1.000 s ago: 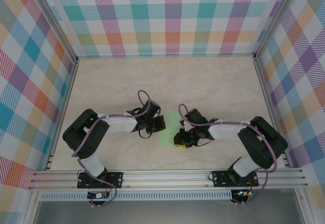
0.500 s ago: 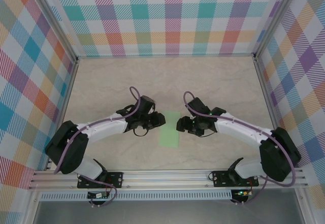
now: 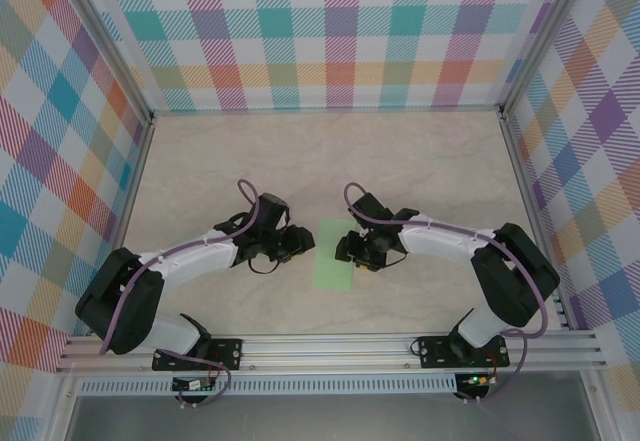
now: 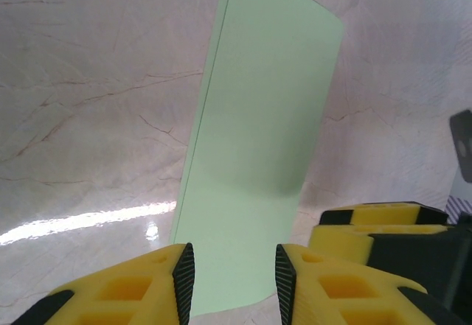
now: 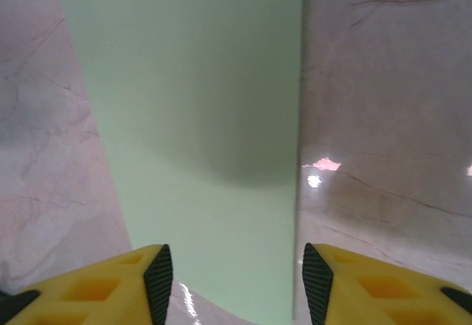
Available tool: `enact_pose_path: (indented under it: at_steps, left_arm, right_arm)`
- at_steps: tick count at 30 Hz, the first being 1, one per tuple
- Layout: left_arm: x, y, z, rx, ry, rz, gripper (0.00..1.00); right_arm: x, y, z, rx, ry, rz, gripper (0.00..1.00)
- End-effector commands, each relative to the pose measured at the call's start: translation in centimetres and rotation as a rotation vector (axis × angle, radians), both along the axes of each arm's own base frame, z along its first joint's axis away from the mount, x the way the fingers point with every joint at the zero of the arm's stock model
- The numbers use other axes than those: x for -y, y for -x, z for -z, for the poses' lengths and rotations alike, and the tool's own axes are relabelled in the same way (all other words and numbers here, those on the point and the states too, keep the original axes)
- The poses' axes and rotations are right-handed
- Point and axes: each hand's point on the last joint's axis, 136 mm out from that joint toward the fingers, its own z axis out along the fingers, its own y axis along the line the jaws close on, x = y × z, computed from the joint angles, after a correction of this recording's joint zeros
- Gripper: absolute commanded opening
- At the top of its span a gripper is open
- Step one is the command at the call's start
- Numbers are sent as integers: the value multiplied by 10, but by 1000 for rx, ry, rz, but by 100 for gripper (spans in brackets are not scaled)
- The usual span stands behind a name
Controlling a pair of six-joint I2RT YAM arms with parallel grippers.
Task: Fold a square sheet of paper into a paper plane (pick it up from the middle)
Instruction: Fold the square sheet of paper in half at the center of the table, then fold the triangle a second time at the center of the table.
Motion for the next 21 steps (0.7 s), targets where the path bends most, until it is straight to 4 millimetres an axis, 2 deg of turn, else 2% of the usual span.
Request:
enact_pose_path:
  at_steps: [1,14,21]
  left_arm:
    - [1,1,5,-35,19,-4,36]
    - [2,4,15,-61,16,8,36]
    - [8,4,20,-77,33,26,37]
  right_arm:
    - [-18,-3,-3,-25,-59,-9,50]
    - [-15,-3,2,-15,-41,-18,51]
    - [-12,-2,17,-37,-7,-18,51]
